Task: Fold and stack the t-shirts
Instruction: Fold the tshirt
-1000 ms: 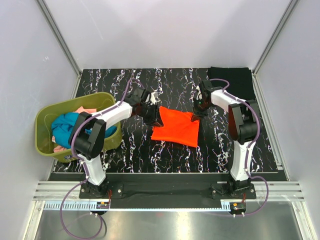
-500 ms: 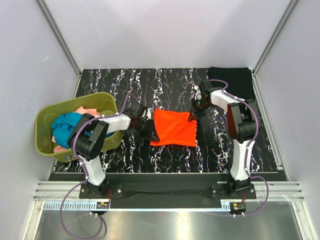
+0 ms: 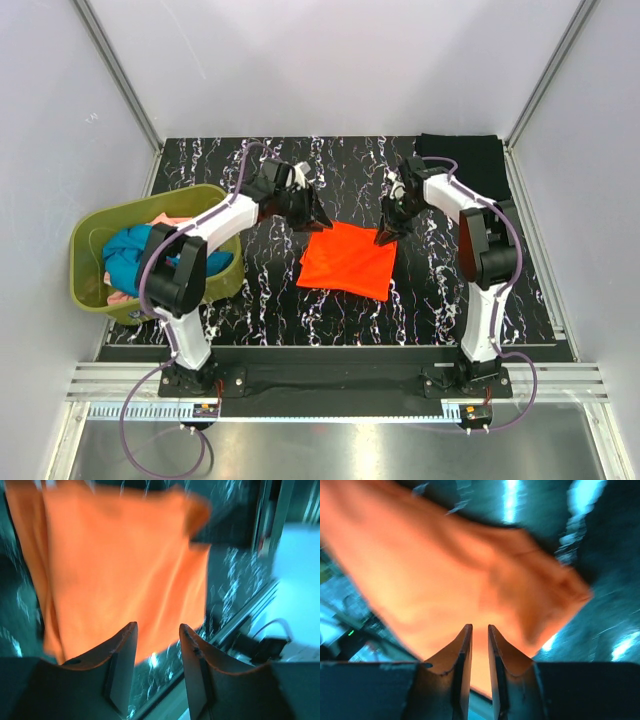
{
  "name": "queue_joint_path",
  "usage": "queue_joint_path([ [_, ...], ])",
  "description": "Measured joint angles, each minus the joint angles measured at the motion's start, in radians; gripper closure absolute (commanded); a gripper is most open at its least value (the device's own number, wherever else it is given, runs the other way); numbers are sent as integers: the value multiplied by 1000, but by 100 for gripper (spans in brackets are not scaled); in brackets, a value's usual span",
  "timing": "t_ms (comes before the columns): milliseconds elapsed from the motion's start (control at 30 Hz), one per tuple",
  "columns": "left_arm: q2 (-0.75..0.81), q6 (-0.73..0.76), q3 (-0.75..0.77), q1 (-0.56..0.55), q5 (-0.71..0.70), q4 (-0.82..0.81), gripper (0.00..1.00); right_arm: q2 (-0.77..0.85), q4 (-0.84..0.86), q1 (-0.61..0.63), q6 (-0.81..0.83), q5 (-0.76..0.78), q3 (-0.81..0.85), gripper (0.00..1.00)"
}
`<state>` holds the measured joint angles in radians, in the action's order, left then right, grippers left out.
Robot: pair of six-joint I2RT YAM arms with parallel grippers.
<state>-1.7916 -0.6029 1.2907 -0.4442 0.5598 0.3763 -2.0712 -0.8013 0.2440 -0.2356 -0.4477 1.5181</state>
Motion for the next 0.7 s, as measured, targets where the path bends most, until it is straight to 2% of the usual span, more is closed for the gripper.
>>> queue_joint_path([
  [167, -179, -38, 114, 47, 25, -74, 56, 45, -46, 39, -3, -102, 45, 81],
  [333, -375, -52, 207, 56, 43, -76, 57, 52, -14, 151, -39, -251, 51, 97],
  [533, -388, -60, 207, 55, 66, -76, 57, 42, 152, 219, -120, -451, -107, 100],
  [700, -388, -60, 207, 56, 65, -70, 57, 22, 237, 211, -129, -503, -301, 100],
])
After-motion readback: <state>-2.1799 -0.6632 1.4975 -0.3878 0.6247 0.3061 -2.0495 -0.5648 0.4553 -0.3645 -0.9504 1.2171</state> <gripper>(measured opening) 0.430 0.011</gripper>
